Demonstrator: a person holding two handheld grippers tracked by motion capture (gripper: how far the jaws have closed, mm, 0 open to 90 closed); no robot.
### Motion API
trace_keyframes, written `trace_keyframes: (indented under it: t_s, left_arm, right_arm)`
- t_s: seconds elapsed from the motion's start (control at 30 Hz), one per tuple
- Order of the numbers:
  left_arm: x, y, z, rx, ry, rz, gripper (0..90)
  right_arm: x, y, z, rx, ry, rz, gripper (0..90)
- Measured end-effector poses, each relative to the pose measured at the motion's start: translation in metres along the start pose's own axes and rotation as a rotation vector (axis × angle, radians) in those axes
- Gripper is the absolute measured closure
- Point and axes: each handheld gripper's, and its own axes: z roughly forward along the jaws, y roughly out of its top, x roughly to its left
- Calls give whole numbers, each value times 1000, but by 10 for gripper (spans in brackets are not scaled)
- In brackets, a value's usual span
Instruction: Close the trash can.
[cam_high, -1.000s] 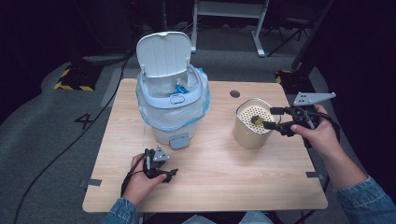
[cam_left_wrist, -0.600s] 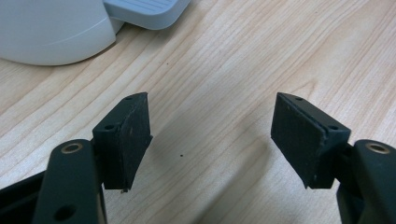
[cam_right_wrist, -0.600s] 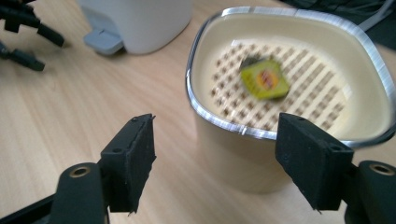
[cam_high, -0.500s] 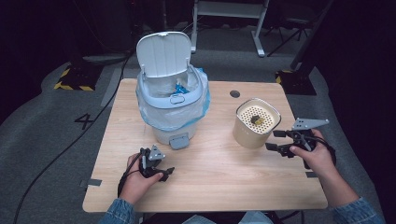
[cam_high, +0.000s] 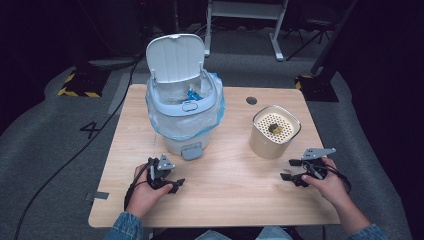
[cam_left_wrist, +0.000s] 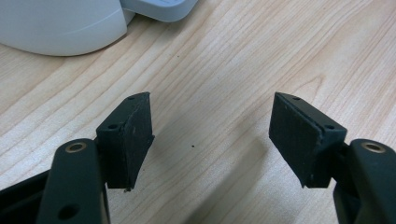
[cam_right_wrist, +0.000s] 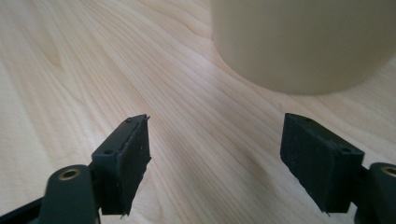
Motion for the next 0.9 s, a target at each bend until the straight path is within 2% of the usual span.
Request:
trace_keyframes:
  t_s: [0.03,0.07,0.1,0.17,0.27,0.33,0.67,0.9]
  left_arm:
    - [1,1,-1,-2,2,6,304]
    - [1,1,-1,-2,2,6,303]
    - [1,1,-1,-3,4,6,300]
    - [2,1,-2,3,15,6,300]
    - [4,1,-4,0,20,-8,300]
    - [4,2,-5,-10,19,-16,299]
    - [5,11,-20,-73,5,-20,295]
    - [12,25,-51,-158,-32,3,300]
  right_arm:
    - [1,-6,6,14,-36,-5,244]
    - [1,-6,6,14,-36,-5,244]
    - [3,-11,10,12,-60,-3,234]
    - [4,-16,14,-24,-92,-1,223]
    - [5,-17,14,-43,-106,9,222]
    - [5,-20,16,-61,-128,-6,195]
    - [5,-20,16,-55,-130,-9,183]
    - [5,-20,16,-56,-129,-9,183]
